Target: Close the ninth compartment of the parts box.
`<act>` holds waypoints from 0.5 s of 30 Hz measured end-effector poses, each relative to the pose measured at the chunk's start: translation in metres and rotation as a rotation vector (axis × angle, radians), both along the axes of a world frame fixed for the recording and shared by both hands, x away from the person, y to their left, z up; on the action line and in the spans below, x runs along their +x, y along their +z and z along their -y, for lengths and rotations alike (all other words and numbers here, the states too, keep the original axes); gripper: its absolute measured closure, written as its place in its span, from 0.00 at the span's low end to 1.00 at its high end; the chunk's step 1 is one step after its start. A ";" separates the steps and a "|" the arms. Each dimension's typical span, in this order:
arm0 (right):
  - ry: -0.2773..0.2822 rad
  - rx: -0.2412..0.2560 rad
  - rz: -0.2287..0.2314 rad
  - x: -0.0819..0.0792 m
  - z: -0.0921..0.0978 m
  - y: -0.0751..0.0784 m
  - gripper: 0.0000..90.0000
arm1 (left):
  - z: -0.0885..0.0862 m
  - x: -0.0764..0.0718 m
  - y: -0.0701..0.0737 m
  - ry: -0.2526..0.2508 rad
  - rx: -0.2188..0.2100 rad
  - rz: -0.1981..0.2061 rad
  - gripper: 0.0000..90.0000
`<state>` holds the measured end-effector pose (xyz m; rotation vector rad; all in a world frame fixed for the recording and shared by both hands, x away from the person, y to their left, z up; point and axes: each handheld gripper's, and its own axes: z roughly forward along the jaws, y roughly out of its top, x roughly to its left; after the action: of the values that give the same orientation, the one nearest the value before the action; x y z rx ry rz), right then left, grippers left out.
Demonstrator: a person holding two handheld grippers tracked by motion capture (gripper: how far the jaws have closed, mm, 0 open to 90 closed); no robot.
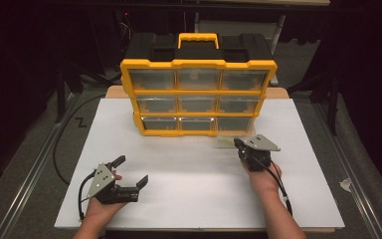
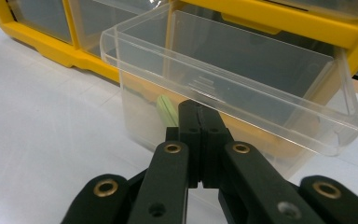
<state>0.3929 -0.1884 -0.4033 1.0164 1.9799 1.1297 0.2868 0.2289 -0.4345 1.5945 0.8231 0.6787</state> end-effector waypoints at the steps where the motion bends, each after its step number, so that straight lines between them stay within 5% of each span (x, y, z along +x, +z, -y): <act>1: -0.002 0.000 -0.001 0.001 0.000 0.000 1.00 | 0.000 0.000 0.000 0.001 0.000 0.000 0.00; 15: -0.028 -0.027 -0.001 0.017 -0.005 0.003 1.00 | -0.001 0.000 0.000 0.004 -0.004 -0.001 0.00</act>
<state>0.4104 -0.1836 -0.4004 1.0284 1.9705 1.0844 0.2870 0.2303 -0.4343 1.5903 0.8280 0.6782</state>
